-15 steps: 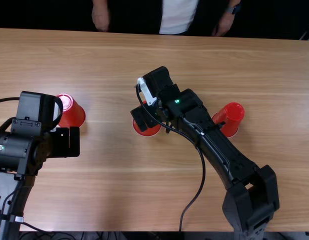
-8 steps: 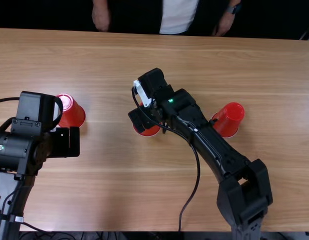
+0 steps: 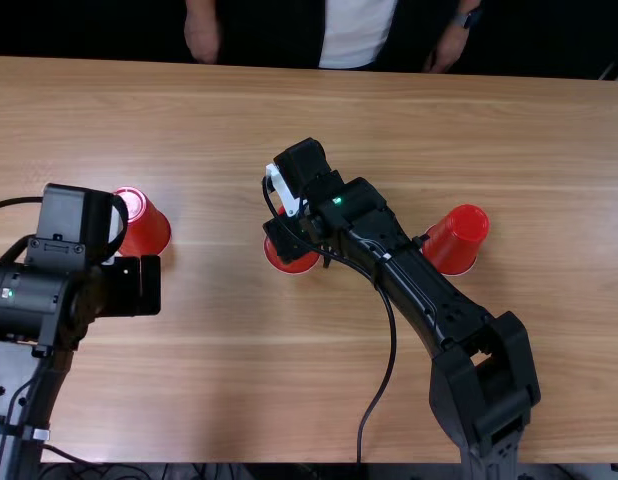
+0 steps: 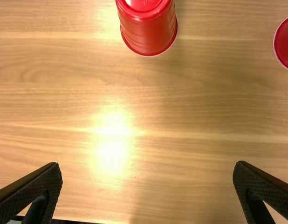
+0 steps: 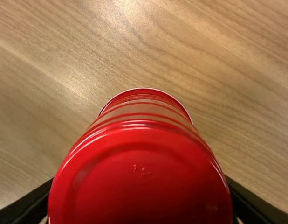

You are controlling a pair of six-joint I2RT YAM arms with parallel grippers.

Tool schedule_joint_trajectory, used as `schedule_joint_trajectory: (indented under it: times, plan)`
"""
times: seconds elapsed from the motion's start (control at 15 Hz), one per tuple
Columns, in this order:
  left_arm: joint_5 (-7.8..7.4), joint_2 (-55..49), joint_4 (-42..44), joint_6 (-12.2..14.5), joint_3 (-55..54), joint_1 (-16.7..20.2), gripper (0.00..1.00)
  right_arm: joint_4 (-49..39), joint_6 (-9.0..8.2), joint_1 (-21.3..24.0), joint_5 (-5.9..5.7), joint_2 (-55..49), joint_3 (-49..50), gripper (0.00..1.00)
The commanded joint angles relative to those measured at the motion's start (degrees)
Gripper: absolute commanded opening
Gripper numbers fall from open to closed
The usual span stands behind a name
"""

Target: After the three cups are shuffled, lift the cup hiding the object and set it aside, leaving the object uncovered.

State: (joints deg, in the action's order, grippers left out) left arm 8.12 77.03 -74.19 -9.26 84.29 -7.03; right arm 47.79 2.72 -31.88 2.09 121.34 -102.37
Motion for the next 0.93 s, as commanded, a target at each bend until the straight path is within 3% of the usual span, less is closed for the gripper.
schedule_joint_trajectory:
  times: [0.0, 0.27, 0.33, 0.87]
  plan:
    - [-0.53, 0.22, 0.15, -0.13, -0.62, 0.70, 1.00, -0.06, 0.02, -0.47, -0.08, 1.62, -1.34, 0.24]
    - [-0.84, 0.22, 0.15, -0.13, -0.80, 0.79, 1.00, 0.05, -0.08, -0.64, 0.23, 2.76, -0.99, 0.01]
    - [-1.58, 0.22, 0.15, -0.24, -0.80, 0.79, 1.00, 0.15, -0.19, -0.64, 0.34, 2.24, -0.99, 0.00]
    - [-1.58, -0.48, -0.27, -0.24, -0.80, 0.70, 1.00, 0.79, -0.82, -0.11, 0.13, -16.13, 4.46, 0.00]
